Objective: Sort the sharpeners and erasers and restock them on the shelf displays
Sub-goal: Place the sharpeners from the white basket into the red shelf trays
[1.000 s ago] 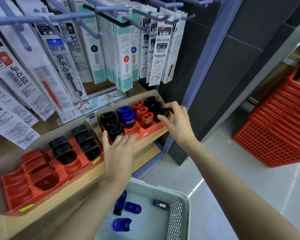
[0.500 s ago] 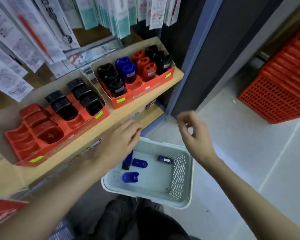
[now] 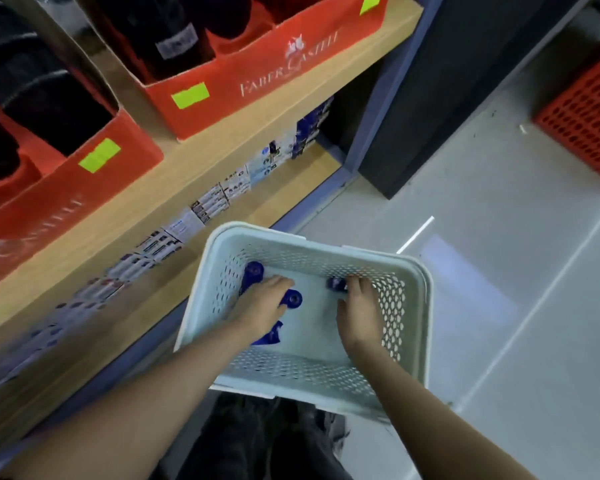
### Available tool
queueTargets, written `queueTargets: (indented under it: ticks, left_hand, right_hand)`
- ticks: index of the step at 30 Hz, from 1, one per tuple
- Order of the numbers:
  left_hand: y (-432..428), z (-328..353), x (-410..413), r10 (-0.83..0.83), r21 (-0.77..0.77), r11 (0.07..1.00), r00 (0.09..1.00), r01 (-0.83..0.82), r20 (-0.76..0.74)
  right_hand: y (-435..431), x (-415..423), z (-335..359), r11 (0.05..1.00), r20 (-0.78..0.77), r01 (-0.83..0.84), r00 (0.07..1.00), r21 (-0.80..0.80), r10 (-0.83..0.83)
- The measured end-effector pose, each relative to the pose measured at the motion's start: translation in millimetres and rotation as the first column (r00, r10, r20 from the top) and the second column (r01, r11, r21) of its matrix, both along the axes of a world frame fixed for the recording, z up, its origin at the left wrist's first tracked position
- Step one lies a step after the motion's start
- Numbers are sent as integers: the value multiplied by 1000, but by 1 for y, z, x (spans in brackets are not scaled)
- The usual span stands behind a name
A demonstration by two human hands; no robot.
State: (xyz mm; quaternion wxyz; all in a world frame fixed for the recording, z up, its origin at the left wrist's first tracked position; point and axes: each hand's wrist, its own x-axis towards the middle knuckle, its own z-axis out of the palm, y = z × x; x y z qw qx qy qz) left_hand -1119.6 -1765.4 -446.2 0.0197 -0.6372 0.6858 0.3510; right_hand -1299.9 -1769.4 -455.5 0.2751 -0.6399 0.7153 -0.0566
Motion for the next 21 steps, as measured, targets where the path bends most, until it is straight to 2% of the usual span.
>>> queueTargets:
  ticks: [3, 5, 7, 9, 10, 11, 12, 13, 14, 15, 18, 19, 21]
  left_hand:
    - [-3, -22, -8, -169, -82, 978, 963, 189, 211]
    - [-4, -30, -13, -181, -139, 963, 936, 231, 303]
    - [-3, -33, -16, -166, -162, 961, 939, 222, 302]
    - [-4, -34, -17, -125, -132, 979, 965, 158, 230]
    - [-5, -30, -17, -63, -106, 991, 988, 79, 144]
    - [-7, -25, -16, 59, -59, 997, 998, -59, -10]
    - [-9, -15, -15, 227, 62, 974, 952, -219, -206]
    - [-11, -1, -13, 380, 209, 923, 845, -322, -377]
    - [-11, 15, -11, 495, 326, 867, 722, -376, -483]
    - [-10, 31, -7, 561, 401, 826, 632, -396, -534]
    - [-4, 80, 5, 636, 521, 771, 457, -366, -621]
    - [-1, 94, 10, 654, 558, 756, 404, -343, -639]
    - [6, 119, 19, 693, 634, 721, 295, -280, -658]
  right_hand:
    - [2, 6, -16, 992, -183, -10, 983, -129, -14]
    - [1, 11, -19, 982, -278, -22, 960, -188, -31]
    - [1, 13, -23, 979, -330, -42, 944, -201, -28]
    - [3, 11, -24, 978, -305, -42, 952, -204, -22]
    - [3, 9, -22, 979, -203, 9, 978, -203, -51]
    - [1, 8, -16, 983, -33, 99, 994, -156, -105]
    - [-1, 8, -6, 977, 169, 210, 965, -41, -200]
    - [-3, 7, 4, 950, 353, 295, 883, 97, -310]
    - [-4, 7, 14, 918, 486, 336, 779, 211, -397]
    - [-3, 7, 27, 894, 583, 345, 678, 287, -448]
    - [6, 7, 71, 878, 780, 248, 404, 410, -478]
    - [9, 7, 86, 883, 808, 212, 357, 419, -469]
    - [14, 10, 115, 897, 834, 169, 332, 408, -441]
